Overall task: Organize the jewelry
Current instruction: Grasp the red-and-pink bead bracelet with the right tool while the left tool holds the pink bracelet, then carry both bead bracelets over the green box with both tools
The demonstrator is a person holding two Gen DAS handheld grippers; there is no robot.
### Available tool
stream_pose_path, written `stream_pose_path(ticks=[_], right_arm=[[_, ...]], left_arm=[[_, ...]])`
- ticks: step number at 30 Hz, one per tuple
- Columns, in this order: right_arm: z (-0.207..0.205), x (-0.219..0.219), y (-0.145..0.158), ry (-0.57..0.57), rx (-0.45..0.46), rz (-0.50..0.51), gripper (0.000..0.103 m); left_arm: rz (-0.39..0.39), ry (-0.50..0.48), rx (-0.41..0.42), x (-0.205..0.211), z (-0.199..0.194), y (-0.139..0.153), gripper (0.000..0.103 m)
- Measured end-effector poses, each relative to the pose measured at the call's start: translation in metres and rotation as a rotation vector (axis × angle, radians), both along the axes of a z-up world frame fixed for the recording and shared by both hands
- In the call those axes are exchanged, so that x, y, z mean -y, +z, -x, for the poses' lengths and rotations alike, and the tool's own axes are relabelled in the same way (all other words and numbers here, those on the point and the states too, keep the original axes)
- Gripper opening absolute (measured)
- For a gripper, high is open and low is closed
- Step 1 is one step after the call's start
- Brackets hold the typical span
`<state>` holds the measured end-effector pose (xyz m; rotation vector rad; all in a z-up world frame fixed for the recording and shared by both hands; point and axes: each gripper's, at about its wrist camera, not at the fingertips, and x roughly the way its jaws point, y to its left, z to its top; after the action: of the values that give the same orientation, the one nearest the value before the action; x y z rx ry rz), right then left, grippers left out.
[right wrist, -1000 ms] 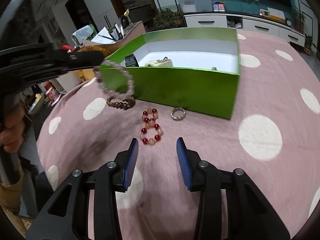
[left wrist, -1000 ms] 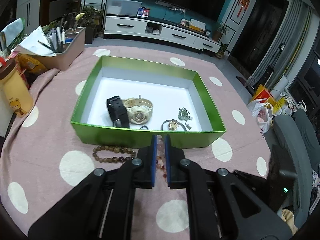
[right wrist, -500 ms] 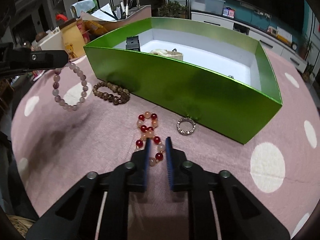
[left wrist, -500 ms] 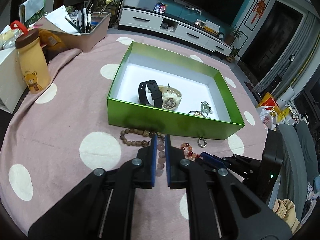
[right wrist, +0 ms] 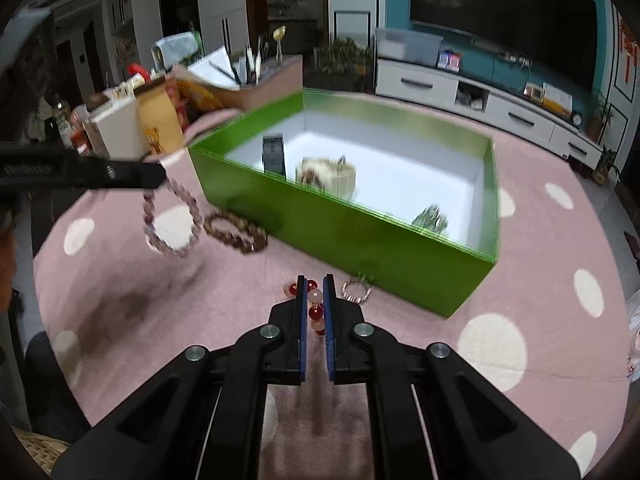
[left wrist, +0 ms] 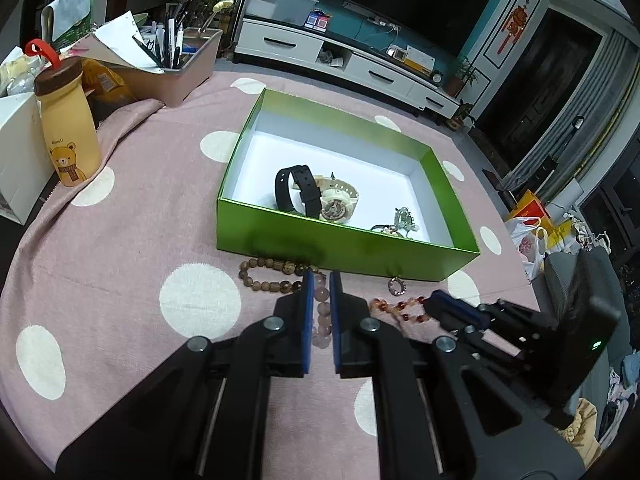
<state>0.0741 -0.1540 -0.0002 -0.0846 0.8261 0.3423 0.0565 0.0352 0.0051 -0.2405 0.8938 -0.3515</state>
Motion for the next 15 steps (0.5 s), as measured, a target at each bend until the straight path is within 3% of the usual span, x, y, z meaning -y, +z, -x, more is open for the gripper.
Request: stream_pose_path(ticks=[15], right_arm=[[0.005, 0.026, 0.066, -0.034, 0.144, -0.044, 0.007]], left_arm=[[0.008, -0.038, 0.061, 0.011, -0.001, 0.036, 0.007]])
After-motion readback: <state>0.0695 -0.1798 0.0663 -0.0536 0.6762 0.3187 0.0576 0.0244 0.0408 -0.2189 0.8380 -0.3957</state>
